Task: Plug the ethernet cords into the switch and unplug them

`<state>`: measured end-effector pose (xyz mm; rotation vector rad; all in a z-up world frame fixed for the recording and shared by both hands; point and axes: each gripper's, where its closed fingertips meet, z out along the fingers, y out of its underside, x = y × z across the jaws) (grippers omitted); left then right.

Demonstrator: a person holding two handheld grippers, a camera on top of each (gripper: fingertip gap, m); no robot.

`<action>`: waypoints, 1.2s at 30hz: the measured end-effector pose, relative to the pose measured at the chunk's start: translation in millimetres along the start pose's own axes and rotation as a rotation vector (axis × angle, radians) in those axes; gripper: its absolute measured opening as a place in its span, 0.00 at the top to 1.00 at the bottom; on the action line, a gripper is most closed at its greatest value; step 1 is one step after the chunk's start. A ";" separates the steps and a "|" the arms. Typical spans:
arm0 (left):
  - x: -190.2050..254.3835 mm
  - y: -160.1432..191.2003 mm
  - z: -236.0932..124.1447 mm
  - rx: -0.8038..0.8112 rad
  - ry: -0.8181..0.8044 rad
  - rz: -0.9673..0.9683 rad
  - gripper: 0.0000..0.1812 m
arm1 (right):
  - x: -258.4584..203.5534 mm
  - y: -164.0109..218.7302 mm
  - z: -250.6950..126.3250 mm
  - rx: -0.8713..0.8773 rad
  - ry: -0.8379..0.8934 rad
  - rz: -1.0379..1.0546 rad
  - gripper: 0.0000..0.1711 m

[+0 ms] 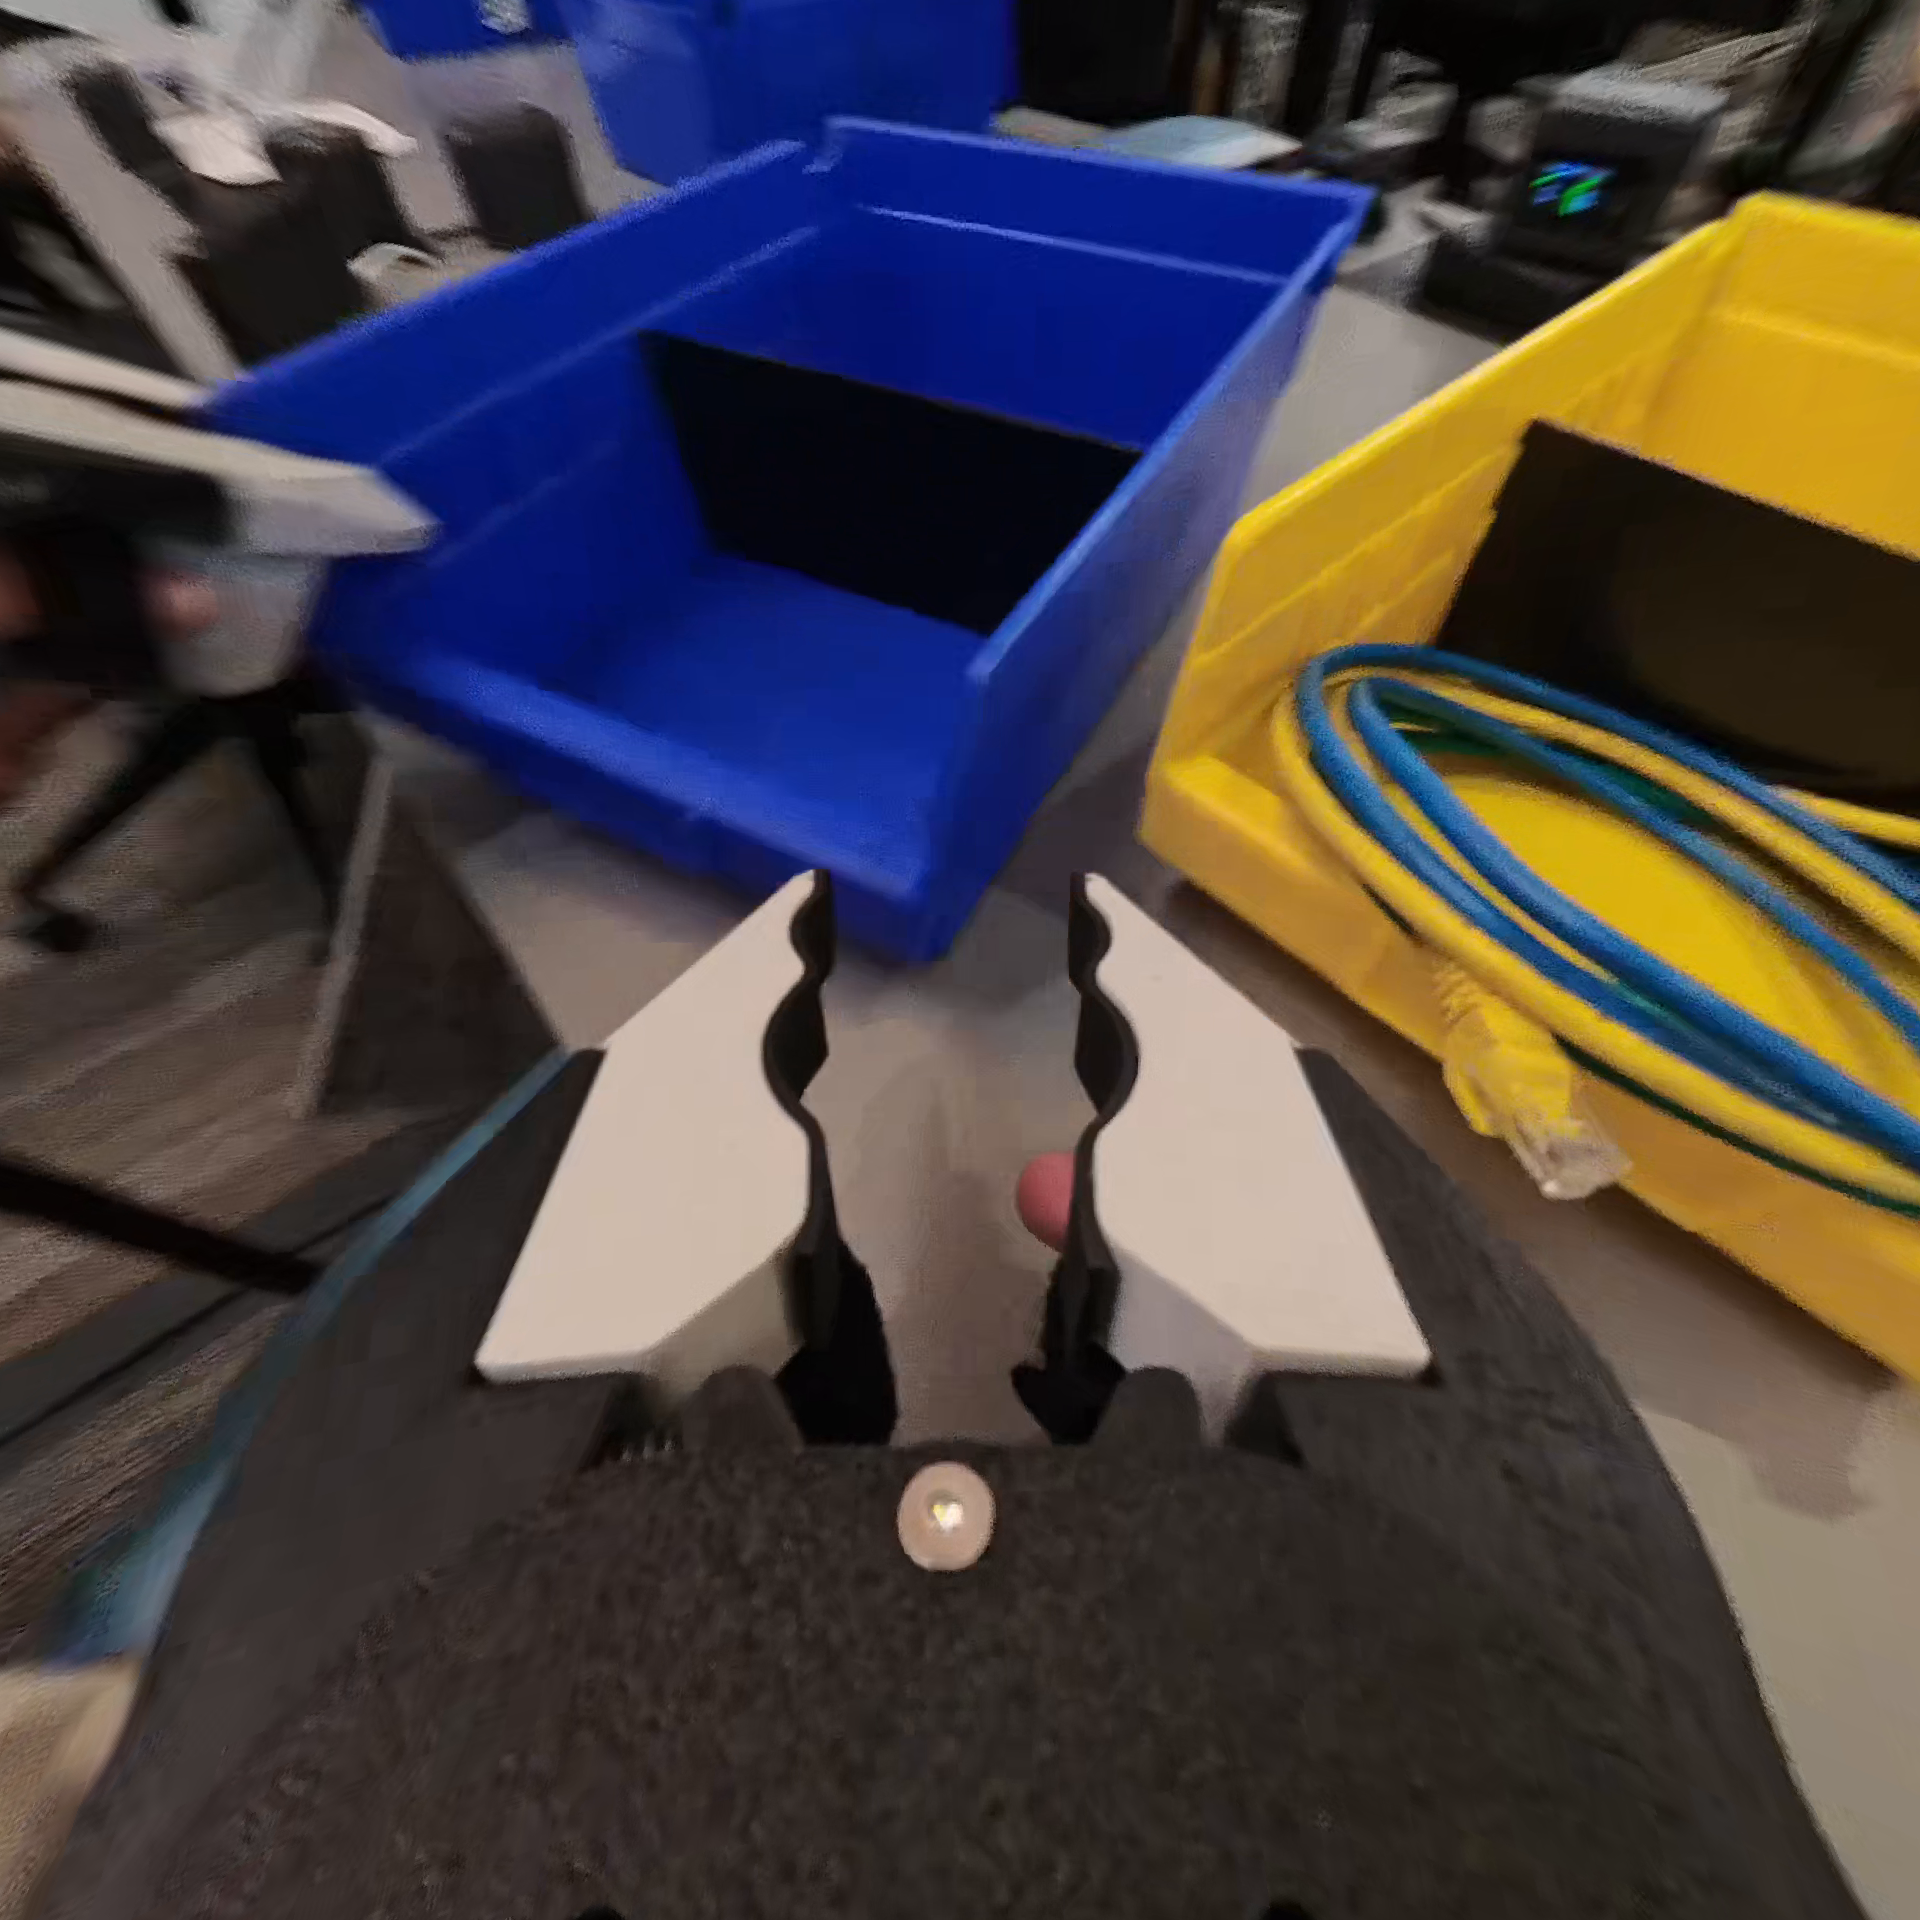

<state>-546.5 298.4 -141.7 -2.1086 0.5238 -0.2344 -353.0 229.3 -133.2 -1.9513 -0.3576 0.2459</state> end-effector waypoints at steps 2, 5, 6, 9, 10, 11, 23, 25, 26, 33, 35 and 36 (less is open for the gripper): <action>9.9 10.1 -14.4 -0.019 -0.002 -0.011 0.95 | 2.8 0.0 9.0 -0.003 0.088 -0.029 0.76; 26.0 20.1 -30.0 -0.020 -0.002 0.002 0.95 | 1.4 4.3 14.8 0.020 0.129 -0.046 0.79; 33.1 22.5 -34.3 -0.010 0.002 0.012 0.95 | -0.6 8.1 16.2 0.009 0.118 -0.043 0.79; 45.5 29.6 -46.8 0.004 -0.043 0.066 0.93 | 14.1 6.6 9.1 0.024 0.182 -0.041 0.86; 50.6 31.4 -51.1 0.010 -0.048 0.094 0.93 | 16.6 6.4 6.6 0.018 0.189 -0.079 0.89; 54.4 32.7 -55.6 0.017 -0.066 0.124 0.92 | 17.4 6.6 3.0 0.015 0.187 -0.079 0.91; 105.0 -107.7 -106.2 0.459 -0.166 0.301 0.95 | 64.5 -107.0 -108.0 0.397 0.416 -0.178 0.98; 138.9 -153.2 -101.5 0.513 -0.119 0.337 0.95 | 100.1 -129.2 -143.1 0.458 0.500 -0.141 0.97; 160.3 -174.6 -98.0 0.541 -0.089 0.345 0.95 | 119.9 -137.9 -163.3 0.488 0.556 -0.129 0.97; 358.4 -243.8 -37.6 0.607 0.201 0.367 0.95 | 284.8 -106.5 -284.8 0.466 0.896 0.038 0.99; 417.8 -232.2 -4.9 0.539 0.261 0.392 0.96 | 332.8 -61.2 -303.4 0.377 0.946 0.117 0.99; 443.7 -221.8 14.4 0.490 0.285 0.402 0.96 | 354.8 -37.5 -308.5 0.325 0.953 0.136 0.99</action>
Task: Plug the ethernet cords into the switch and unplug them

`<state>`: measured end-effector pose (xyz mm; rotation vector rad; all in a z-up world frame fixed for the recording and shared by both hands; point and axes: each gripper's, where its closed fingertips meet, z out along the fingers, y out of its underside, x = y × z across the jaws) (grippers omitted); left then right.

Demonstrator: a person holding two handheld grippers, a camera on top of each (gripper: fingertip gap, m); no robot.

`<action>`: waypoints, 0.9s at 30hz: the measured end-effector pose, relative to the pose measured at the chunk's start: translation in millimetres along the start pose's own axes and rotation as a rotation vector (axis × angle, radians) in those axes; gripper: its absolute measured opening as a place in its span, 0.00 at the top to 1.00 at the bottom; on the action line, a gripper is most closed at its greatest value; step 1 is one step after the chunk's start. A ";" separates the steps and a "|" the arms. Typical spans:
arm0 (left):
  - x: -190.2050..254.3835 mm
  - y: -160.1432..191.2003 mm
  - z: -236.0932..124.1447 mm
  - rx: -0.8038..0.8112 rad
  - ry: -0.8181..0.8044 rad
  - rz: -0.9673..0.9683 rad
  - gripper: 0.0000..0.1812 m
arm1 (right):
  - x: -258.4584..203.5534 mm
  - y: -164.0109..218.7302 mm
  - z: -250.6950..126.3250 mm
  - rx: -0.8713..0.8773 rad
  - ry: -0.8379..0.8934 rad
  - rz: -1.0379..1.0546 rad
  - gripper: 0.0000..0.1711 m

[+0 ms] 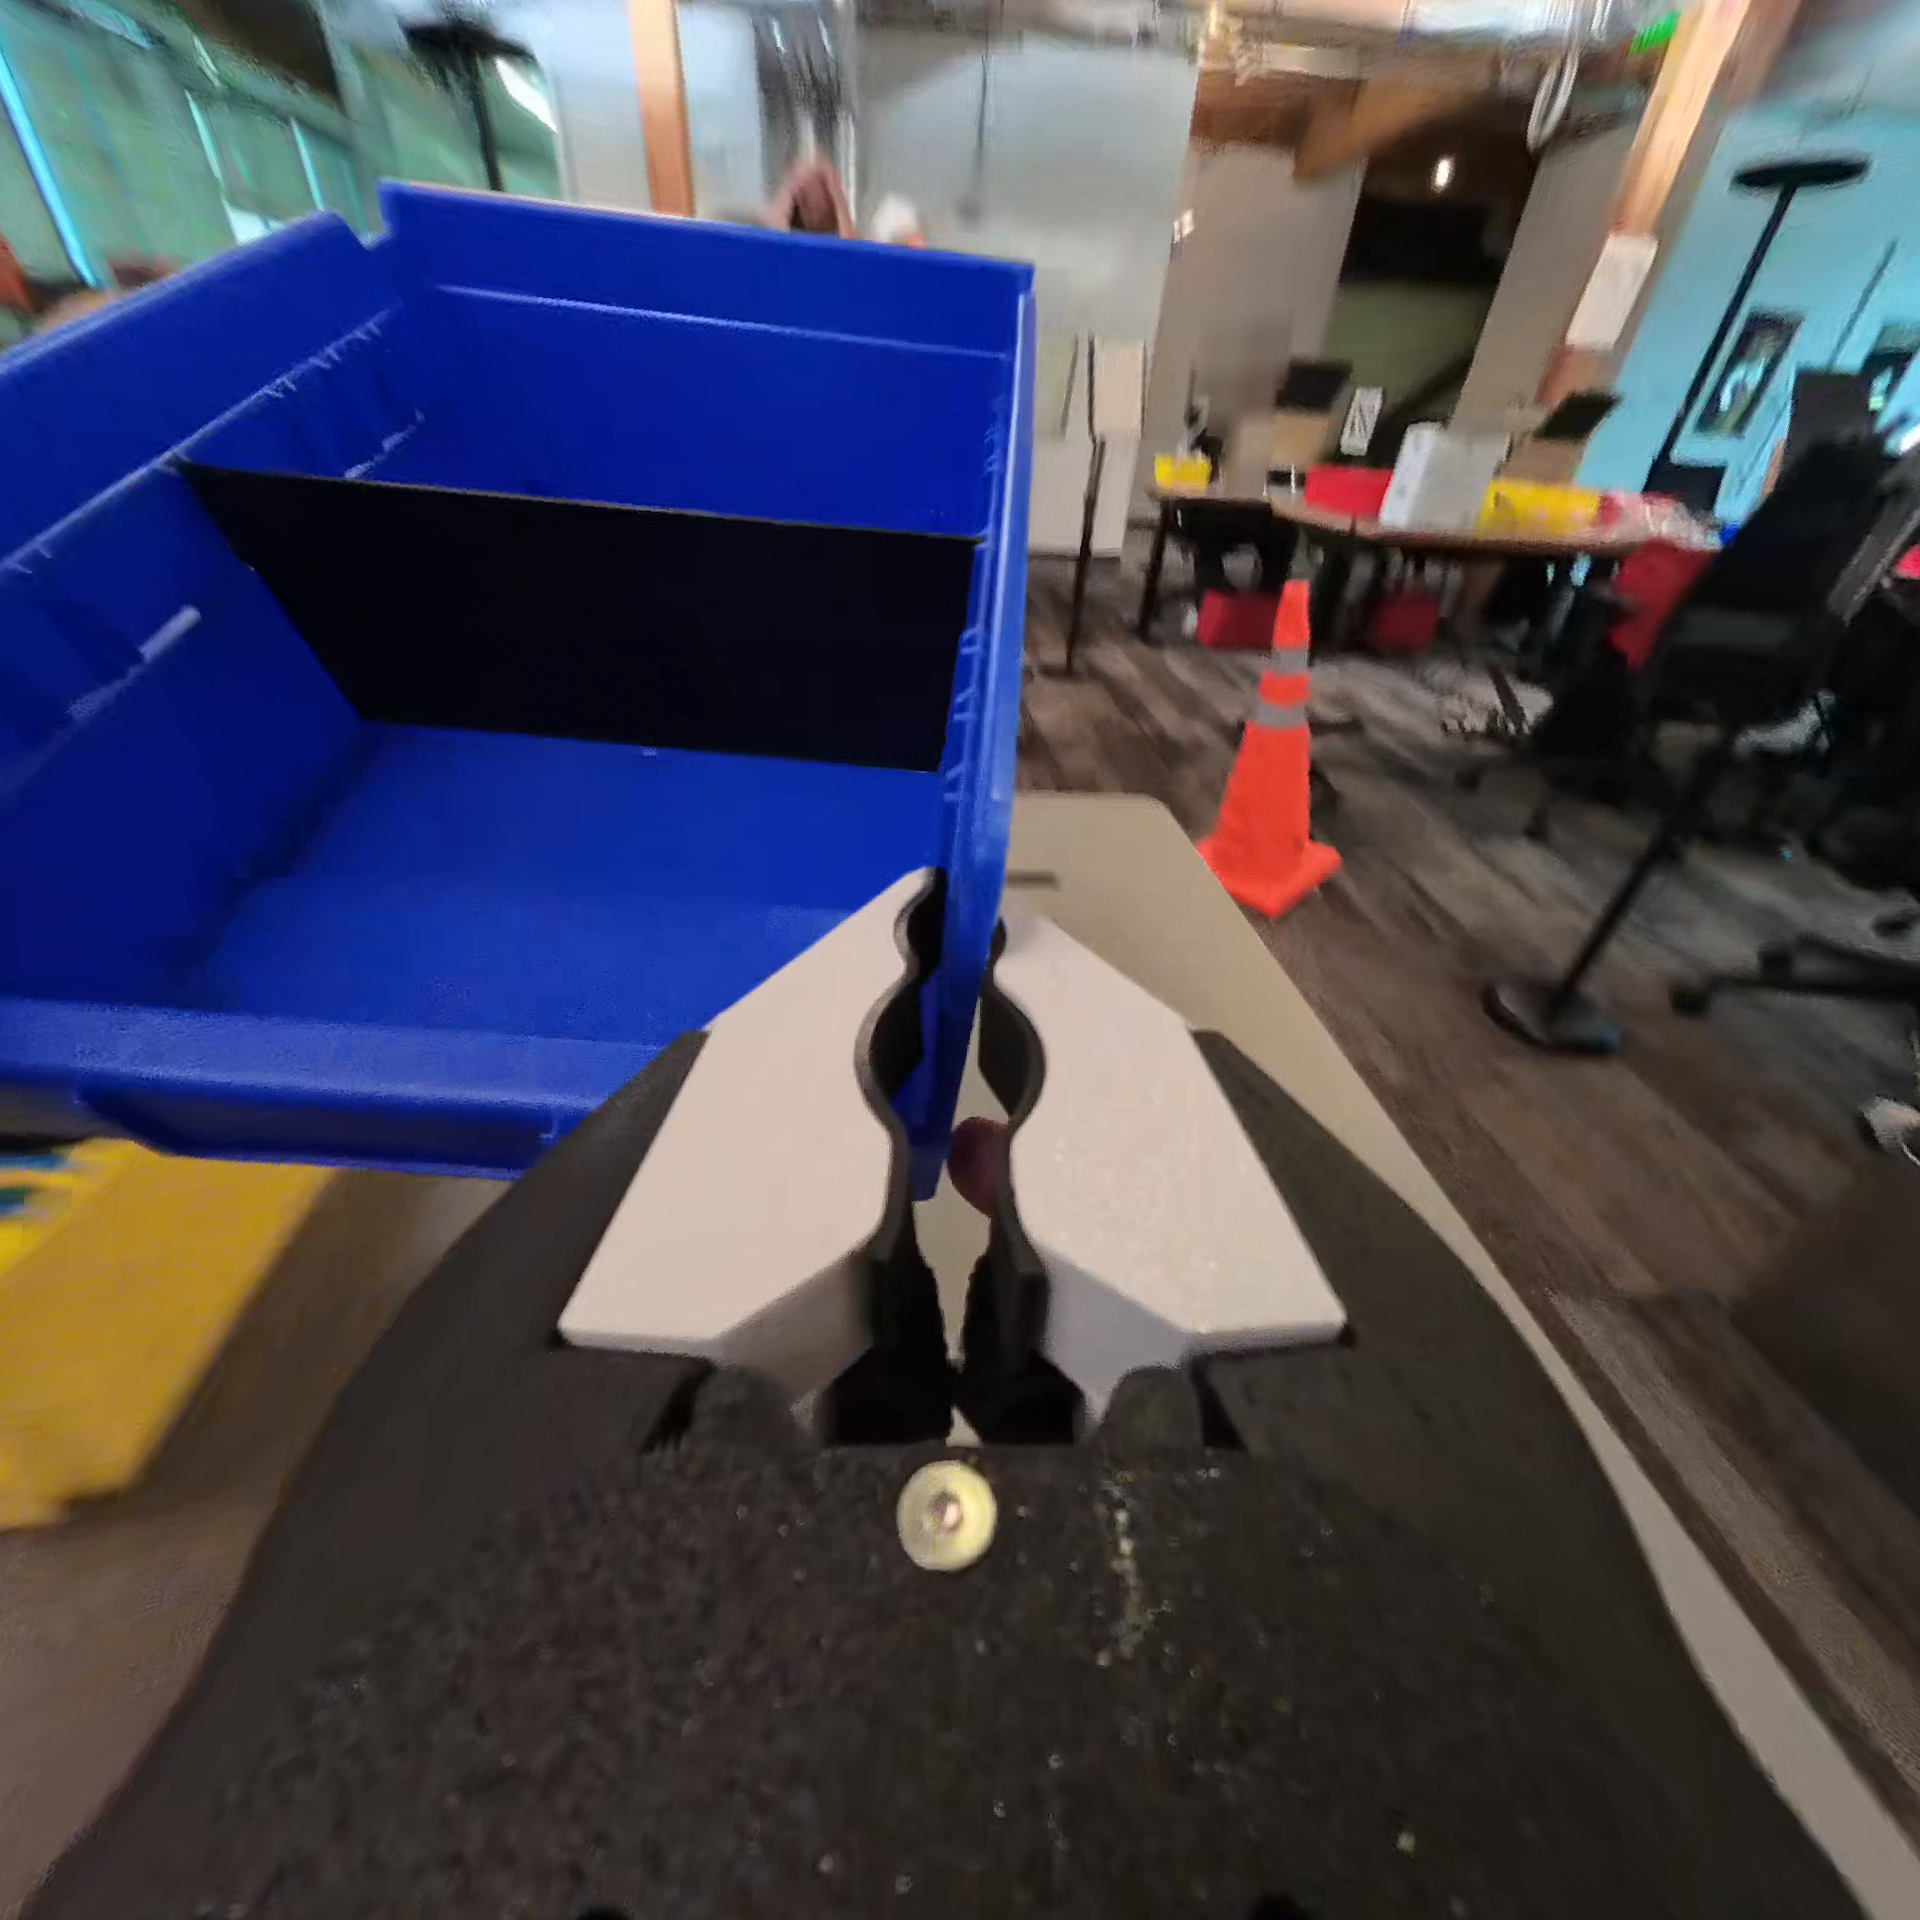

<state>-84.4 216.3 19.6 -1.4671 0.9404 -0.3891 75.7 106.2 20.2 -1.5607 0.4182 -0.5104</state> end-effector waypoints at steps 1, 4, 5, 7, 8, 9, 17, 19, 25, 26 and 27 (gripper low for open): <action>22.6 13.4 19.3 -0.046 0.029 -0.019 0.96 | 20.0 22.1 9.7 -0.047 0.004 -0.018 0.99; 80.9 55.8 56.7 -0.167 0.082 -0.066 0.96 | 63.9 90.2 30.4 -0.214 -0.013 -0.073 0.99; 96.2 68.2 63.5 -0.198 0.093 -0.084 0.96 | 74.1 107.6 33.4 -0.252 -0.021 -0.059 0.99; 120.4 88.6 73.2 -0.237 0.106 -0.116 0.96 | 89.6 134.6 39.1 -0.308 -0.024 -0.004 0.99; 129.7 96.5 76.4 -0.251 0.110 -0.129 0.96 | 95.6 145.2 42.5 -0.335 -0.018 0.023 0.99; 137.3 103.0 78.9 -0.263 0.112 -0.138 0.96 | 100.2 155.2 46.1 -0.368 -0.016 0.038 0.99; 152.0 110.0 80.0 -0.294 0.193 -0.088 0.91 | 110.6 174.0 63.3 -0.425 0.015 0.025 0.94; 147.4 107.5 62.4 -0.317 0.275 -0.057 0.88 | 109.2 173.8 63.5 -0.417 0.006 0.029 0.95; 66.6 97.2 -34.8 -0.213 0.400 -0.102 0.88 | 108.8 172.6 60.2 -0.424 0.006 0.040 0.95; 32.2 101.7 -45.0 -0.203 0.331 -0.108 0.87 | 111.8 166.6 58.2 -0.410 0.030 0.048 0.92; -5.5 109.1 -54.5 -0.202 0.248 -0.120 0.85 | 118.3 154.6 54.2 -0.376 0.081 0.047 0.86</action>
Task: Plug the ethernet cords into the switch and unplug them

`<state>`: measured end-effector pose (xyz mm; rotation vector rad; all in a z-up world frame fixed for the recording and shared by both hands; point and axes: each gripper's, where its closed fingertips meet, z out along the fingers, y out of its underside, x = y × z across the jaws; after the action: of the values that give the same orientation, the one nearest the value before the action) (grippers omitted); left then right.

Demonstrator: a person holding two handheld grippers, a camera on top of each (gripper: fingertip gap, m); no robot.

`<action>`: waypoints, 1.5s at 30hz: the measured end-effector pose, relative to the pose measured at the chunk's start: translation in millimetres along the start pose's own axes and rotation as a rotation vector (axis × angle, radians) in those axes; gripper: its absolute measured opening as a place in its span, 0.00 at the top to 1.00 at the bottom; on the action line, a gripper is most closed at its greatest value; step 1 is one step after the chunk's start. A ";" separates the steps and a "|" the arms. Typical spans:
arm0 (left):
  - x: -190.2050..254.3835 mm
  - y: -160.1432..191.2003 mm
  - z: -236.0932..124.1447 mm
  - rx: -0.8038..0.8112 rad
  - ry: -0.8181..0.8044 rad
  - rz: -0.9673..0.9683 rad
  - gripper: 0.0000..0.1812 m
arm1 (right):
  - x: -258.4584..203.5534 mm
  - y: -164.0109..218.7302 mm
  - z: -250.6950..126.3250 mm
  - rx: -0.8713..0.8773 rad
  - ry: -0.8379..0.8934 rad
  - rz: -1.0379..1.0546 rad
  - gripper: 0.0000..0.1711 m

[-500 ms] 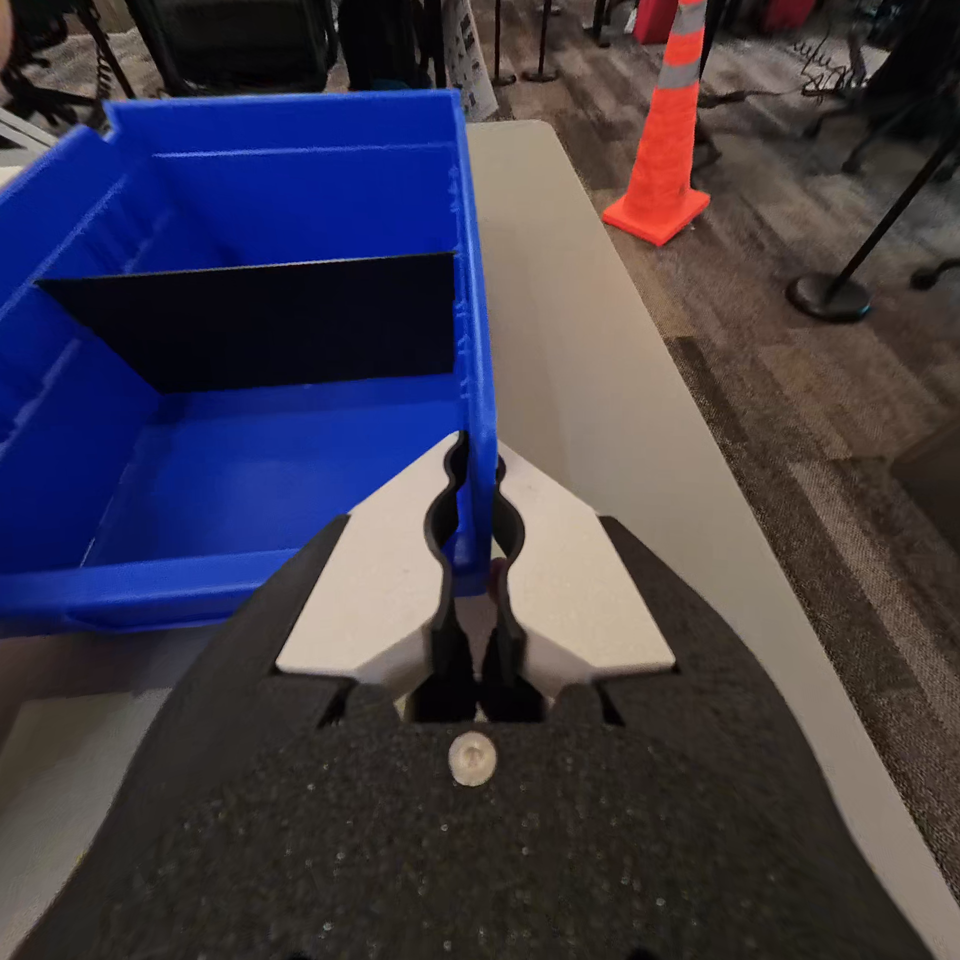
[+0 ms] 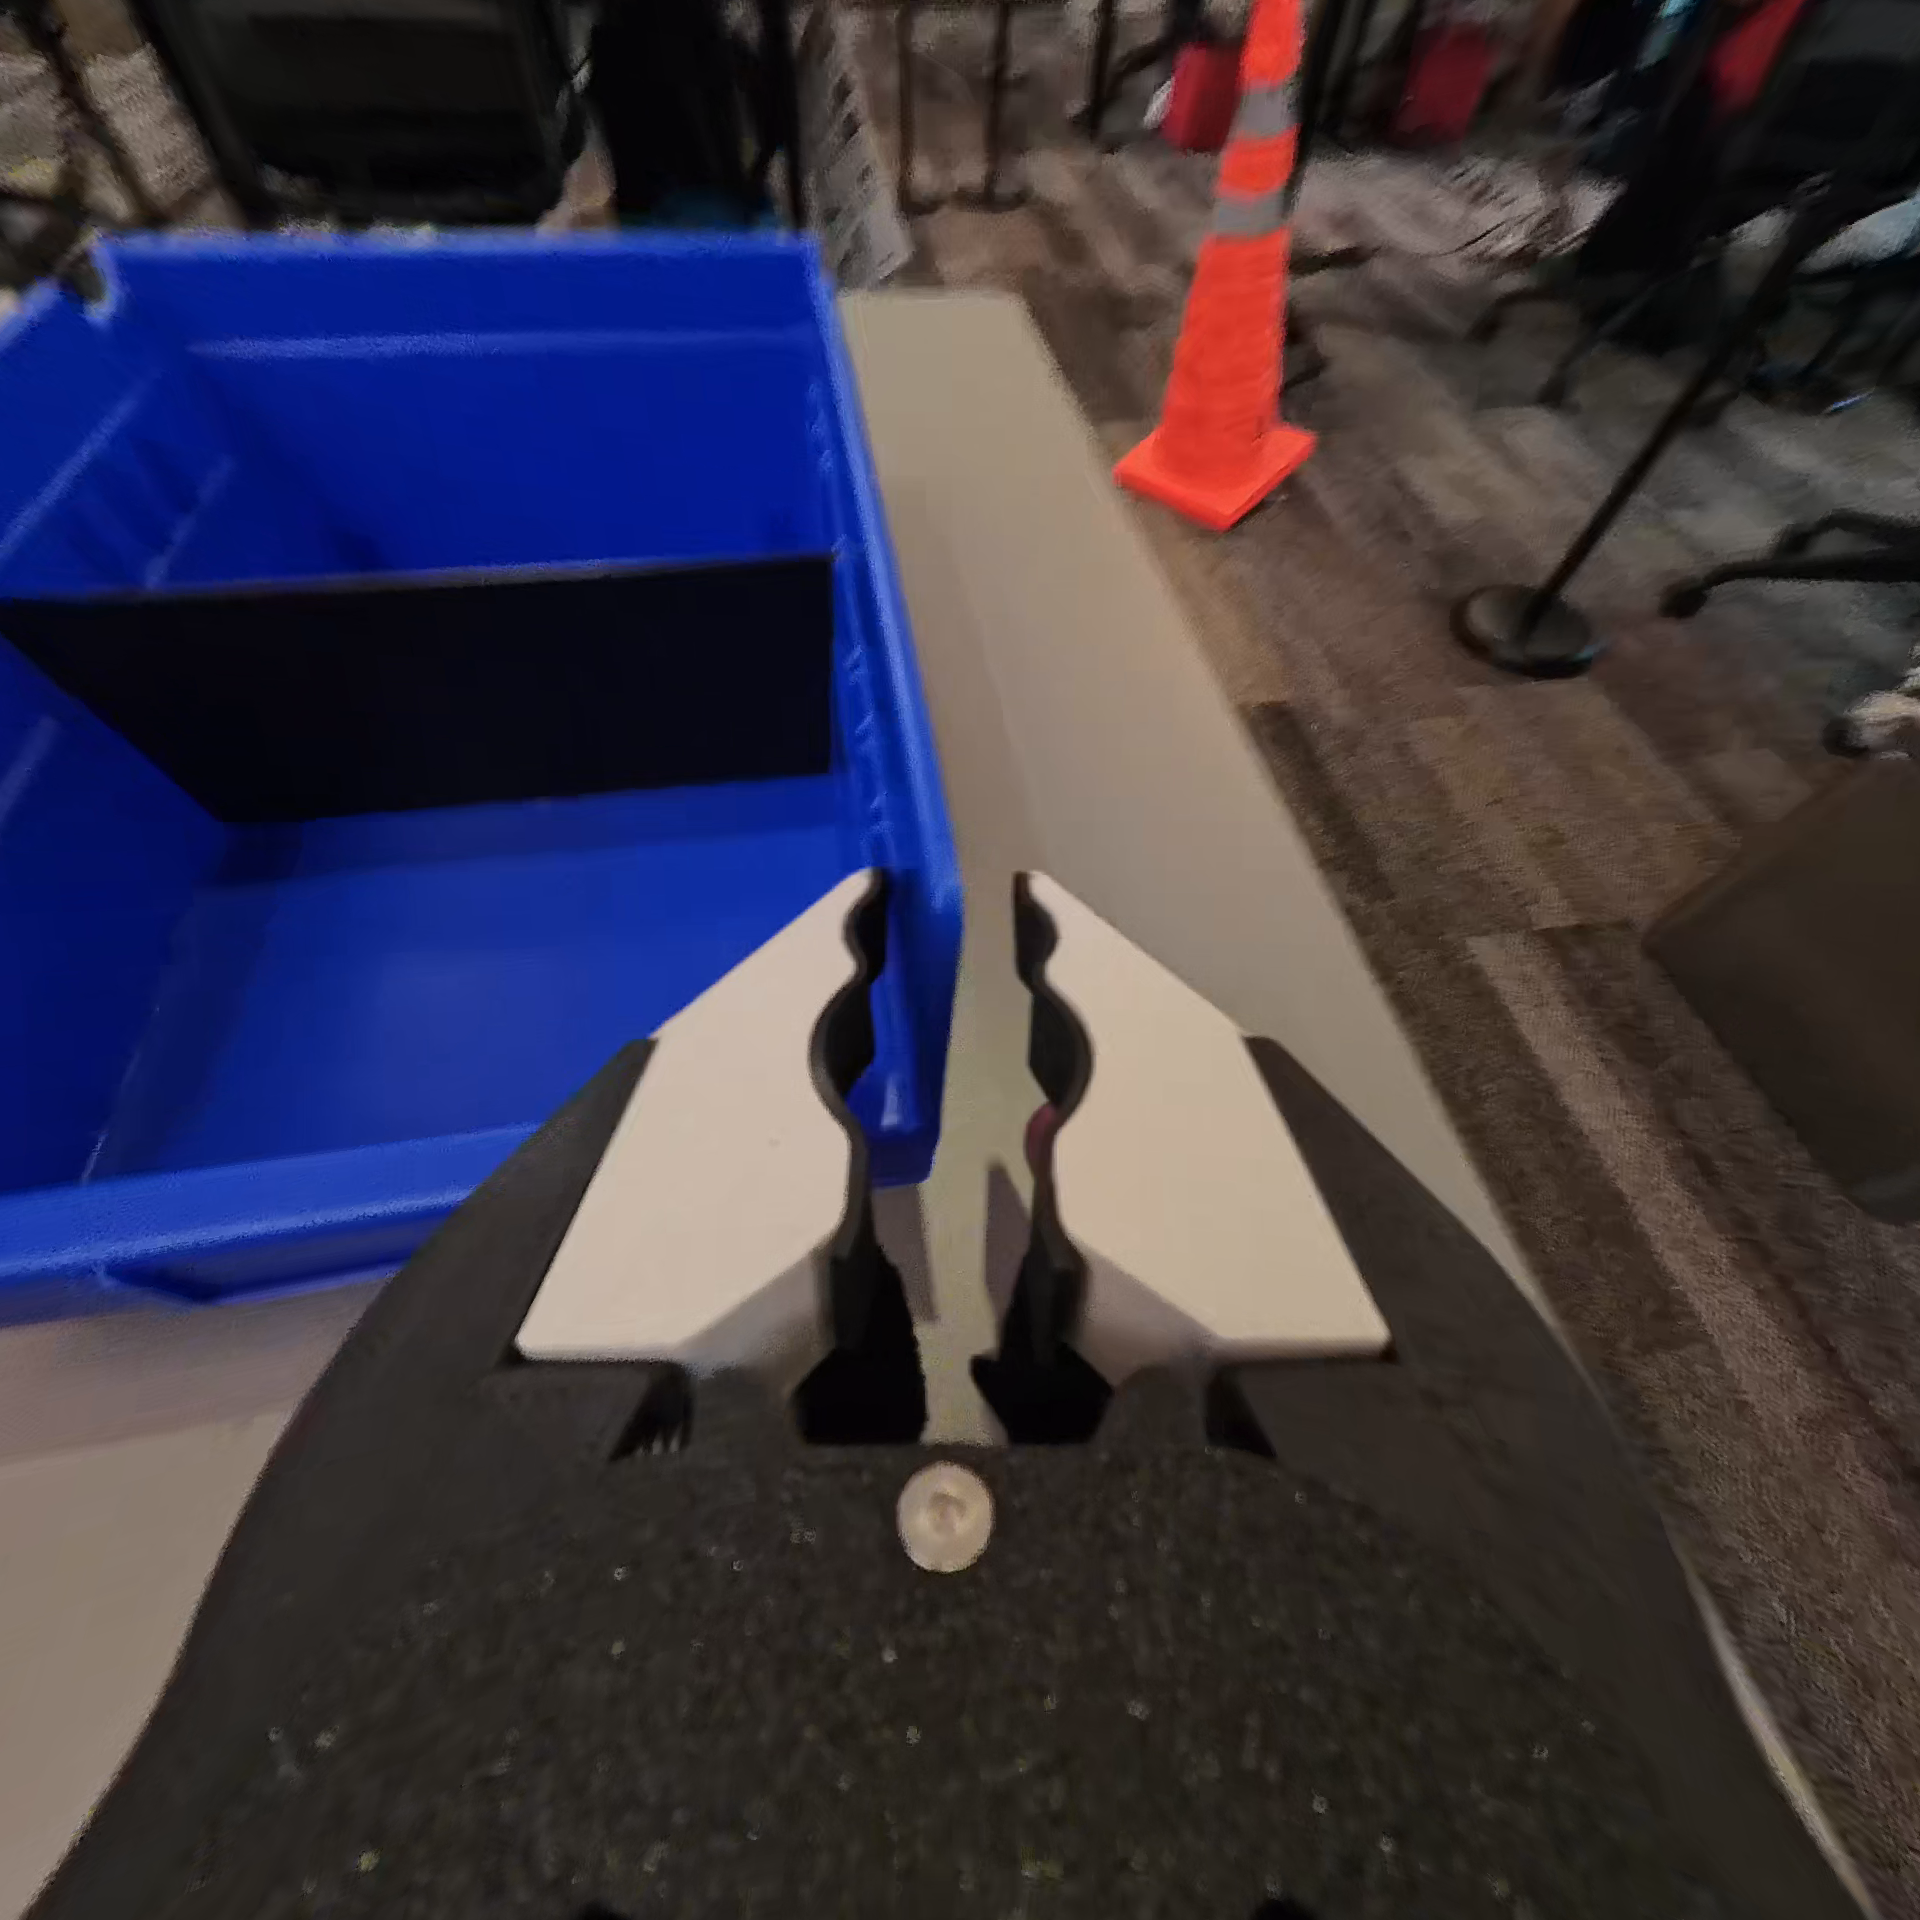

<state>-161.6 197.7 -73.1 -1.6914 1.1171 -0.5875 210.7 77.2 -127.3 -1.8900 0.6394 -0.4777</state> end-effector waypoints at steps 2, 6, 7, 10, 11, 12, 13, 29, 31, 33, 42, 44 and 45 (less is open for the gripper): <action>-75.1 17.1 -34.8 0.028 -0.202 -0.038 0.81 | -0.5 -29.5 -25.6 0.114 0.082 -0.038 0.83; -164.2 67.6 -70.3 0.030 -0.433 -0.142 0.76 | -135.4 -68.0 -76.7 0.272 -0.246 -0.037 0.82; -168.3 78.2 -65.8 0.023 -0.419 -0.164 0.76 | -187.2 -63.4 -87.7 0.254 -0.392 -0.023 0.81; -169.1 105.0 -42.1 -0.054 -0.361 -0.152 0.78 | -319.4 -27.0 -112.2 0.166 -0.716 -0.002 0.73; -171.6 106.7 -37.1 -0.057 -0.356 -0.164 0.80 | -341.8 -12.4 -108.1 0.132 -0.714 -0.025 0.73; -173.1 104.9 -33.4 -0.043 -0.343 -0.181 0.82 | -355.8 2.2 -99.7 0.084 -0.678 -0.067 0.73; -171.9 102.8 -29.4 -0.031 -0.317 -0.194 0.86 | -360.3 13.3 -87.7 0.044 -0.601 -0.106 0.73; -284.3 116.3 -94.4 0.008 -0.473 -0.161 0.98 | -494.1 13.3 -100.9 0.136 -0.335 -0.146 0.98; -311.1 125.7 -110.2 0.020 -0.467 -0.184 0.98 | -526.4 12.3 -108.4 0.144 -0.338 -0.146 0.98; -335.0 138.8 -117.8 0.038 -0.455 -0.281 0.99 | -553.0 11.6 -113.3 0.145 -0.307 -0.161 0.98; -380.3 174.8 -128.5 -0.003 -0.518 -0.405 0.98 | -610.4 31.6 -104.8 0.079 -0.470 -0.223 0.94; -384.1 176.6 -132.0 -0.016 -0.553 -0.377 0.96 | -613.7 38.1 -114.5 0.025 -0.590 -0.270 0.91; -384.3 176.6 -132.9 -0.010 -0.555 -0.385 0.96 | -611.9 41.0 -122.2 -0.006 -0.652 -0.306 0.88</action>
<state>-514.3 458.7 -136.5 -1.9322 0.4034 -0.3078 -346.6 360.4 -141.2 -2.0036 -0.0796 -0.0280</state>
